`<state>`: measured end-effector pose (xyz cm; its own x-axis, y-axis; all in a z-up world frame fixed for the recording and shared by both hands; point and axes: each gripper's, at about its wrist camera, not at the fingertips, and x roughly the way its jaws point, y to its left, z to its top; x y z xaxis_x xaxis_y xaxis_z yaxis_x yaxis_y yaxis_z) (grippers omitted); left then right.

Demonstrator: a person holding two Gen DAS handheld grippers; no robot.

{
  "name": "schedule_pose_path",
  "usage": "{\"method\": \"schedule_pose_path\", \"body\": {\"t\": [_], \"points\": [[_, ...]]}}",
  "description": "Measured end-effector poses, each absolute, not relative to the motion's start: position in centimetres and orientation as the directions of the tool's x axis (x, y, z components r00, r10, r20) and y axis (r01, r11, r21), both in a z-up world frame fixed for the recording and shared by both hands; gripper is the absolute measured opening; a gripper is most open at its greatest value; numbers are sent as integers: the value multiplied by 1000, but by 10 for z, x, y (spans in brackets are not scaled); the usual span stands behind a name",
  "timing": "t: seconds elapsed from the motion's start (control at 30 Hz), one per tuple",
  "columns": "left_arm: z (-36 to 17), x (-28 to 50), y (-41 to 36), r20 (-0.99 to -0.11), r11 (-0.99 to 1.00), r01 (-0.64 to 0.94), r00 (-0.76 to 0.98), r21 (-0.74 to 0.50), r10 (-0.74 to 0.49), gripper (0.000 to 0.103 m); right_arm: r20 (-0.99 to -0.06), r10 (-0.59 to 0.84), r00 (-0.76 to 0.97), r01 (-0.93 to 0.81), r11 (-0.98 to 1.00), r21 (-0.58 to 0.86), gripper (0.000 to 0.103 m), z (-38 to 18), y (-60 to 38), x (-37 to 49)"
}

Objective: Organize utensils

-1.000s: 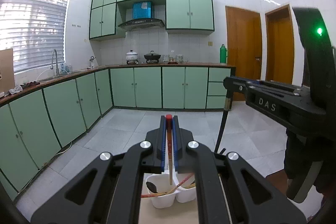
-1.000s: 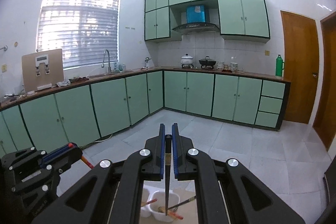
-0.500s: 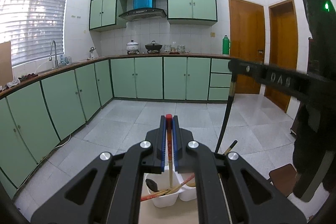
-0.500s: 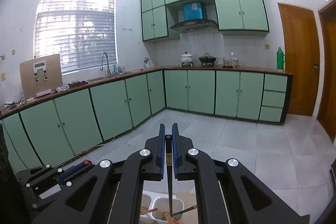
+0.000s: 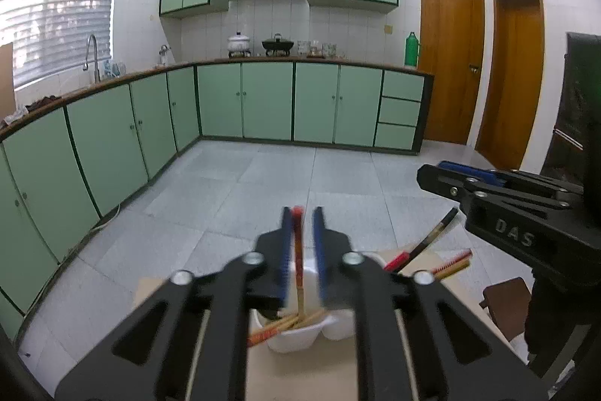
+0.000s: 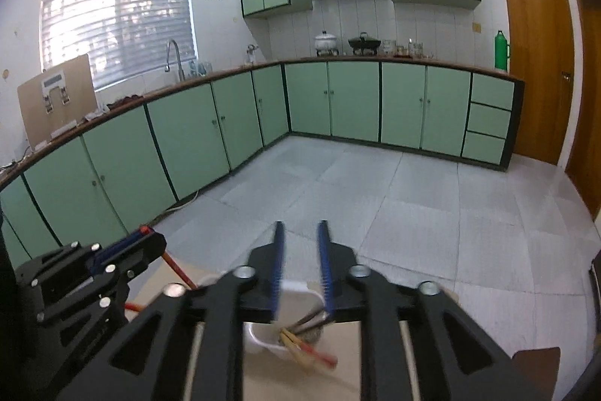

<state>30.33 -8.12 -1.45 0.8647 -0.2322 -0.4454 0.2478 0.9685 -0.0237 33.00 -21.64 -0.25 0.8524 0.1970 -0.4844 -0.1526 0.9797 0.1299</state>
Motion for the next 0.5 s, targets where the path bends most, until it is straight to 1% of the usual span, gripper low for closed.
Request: {"method": "schedule_pose_path", "body": {"t": [0.07,0.1,0.13,0.17,0.2,0.27,0.37,0.47,0.5], "points": [[-15,296,-78,-437,969,245,869,-26,-231,30,-479,195,856,-144,979,141,37,-3,-224,322],[-14,293,-78,-432,969,245,871,-28,-233,33,-478,192,857,-139,980,144,40,-3,-226,320],[-13,288,-77,-427,969,245,873,-31,-235,34,-476,188,859,-133,980,147,46,-3,-229,315],[-12,284,-76,-423,969,245,875,-34,-236,38,-474,185,861,-128,981,149,48,-2,-233,309],[-10,278,-74,-416,969,245,878,-36,-238,41,-472,180,863,-124,981,148,49,-2,-236,304],[-8,265,-70,-404,969,242,883,-41,-238,44,-469,172,866,-115,982,148,56,-2,-240,295],[-9,251,-68,-405,969,241,882,-50,-240,46,-461,169,871,-111,982,152,60,-3,-246,277],[-13,229,-63,-405,973,225,885,-59,-229,53,-462,165,872,-110,983,144,64,-8,-248,258],[-14,223,-62,-404,972,225,885,-62,-231,54,-462,166,871,-113,984,141,65,-10,-248,251]]}}
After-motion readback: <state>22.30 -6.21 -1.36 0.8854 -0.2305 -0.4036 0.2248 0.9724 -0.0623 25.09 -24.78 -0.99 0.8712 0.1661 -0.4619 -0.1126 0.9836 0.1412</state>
